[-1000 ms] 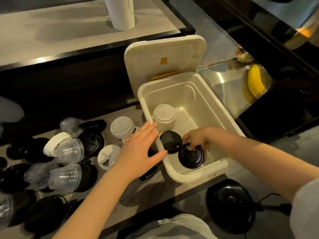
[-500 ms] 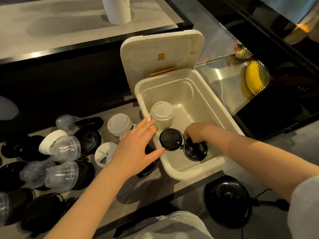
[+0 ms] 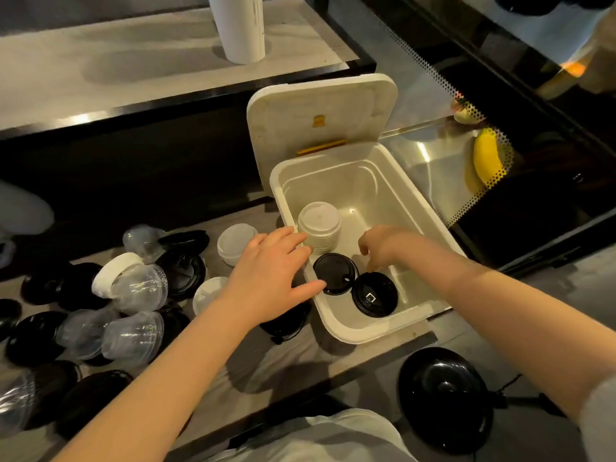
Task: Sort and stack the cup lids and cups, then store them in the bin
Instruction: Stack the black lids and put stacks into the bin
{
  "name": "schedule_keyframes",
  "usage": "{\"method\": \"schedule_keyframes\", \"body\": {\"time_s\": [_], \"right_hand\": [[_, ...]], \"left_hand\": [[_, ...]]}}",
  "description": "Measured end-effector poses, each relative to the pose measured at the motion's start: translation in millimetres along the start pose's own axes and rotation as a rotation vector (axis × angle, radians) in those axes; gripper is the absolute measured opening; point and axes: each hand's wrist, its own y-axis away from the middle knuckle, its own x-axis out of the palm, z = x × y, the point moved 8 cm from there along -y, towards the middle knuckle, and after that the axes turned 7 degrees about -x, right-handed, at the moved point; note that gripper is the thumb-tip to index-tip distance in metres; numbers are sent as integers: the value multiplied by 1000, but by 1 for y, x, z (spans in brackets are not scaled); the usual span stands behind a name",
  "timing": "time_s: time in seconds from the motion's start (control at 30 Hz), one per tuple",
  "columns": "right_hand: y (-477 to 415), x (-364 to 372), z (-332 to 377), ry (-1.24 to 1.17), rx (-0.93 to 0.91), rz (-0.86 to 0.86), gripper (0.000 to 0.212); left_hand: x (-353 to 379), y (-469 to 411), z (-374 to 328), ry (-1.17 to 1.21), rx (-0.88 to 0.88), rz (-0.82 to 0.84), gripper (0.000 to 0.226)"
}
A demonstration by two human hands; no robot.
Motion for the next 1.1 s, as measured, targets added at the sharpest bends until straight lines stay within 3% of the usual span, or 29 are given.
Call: {"method": "schedule_keyframes", "body": {"time_s": [0.13, 0.23, 0.37, 0.47, 0.57, 0.67, 0.8, 0.9, 1.0, 1.1], "right_hand": [[16, -39, 17, -150, -39, -233, 42], [36, -77, 43, -295, -101, -462, 37], [77, -118, 103, -250, -222, -716, 33], [93, -119, 152, -248, -342, -788, 32], [82, -97, 191, -265, -414, -729, 33], [53, -59, 212, -246, -385, -556, 35], [11, -1, 207, -218, -211, -278, 43], [-10, 38, 189, -240, -44, -90, 69], [-18, 56, 180, -269, 8, -62, 99], [-18, 59, 177, -324, -26, -153, 100]], "left_hand": [[-14, -2, 11, 8, -6, -78, 63], [-28, 0, 41, -38, -92, -83, 60], [-42, 18, 90, -48, -238, -71, 58], [-36, 40, 123, 14, -321, -49, 54], [-12, 62, 146, 86, -377, 4, 53], [22, 78, 156, 137, -406, 81, 51], [61, 85, 160, 184, -412, 178, 51], [83, 79, 162, 145, -417, 261, 58], [92, 71, 160, 99, -414, 302, 57], [91, 66, 153, 59, -387, 263, 54]]}}
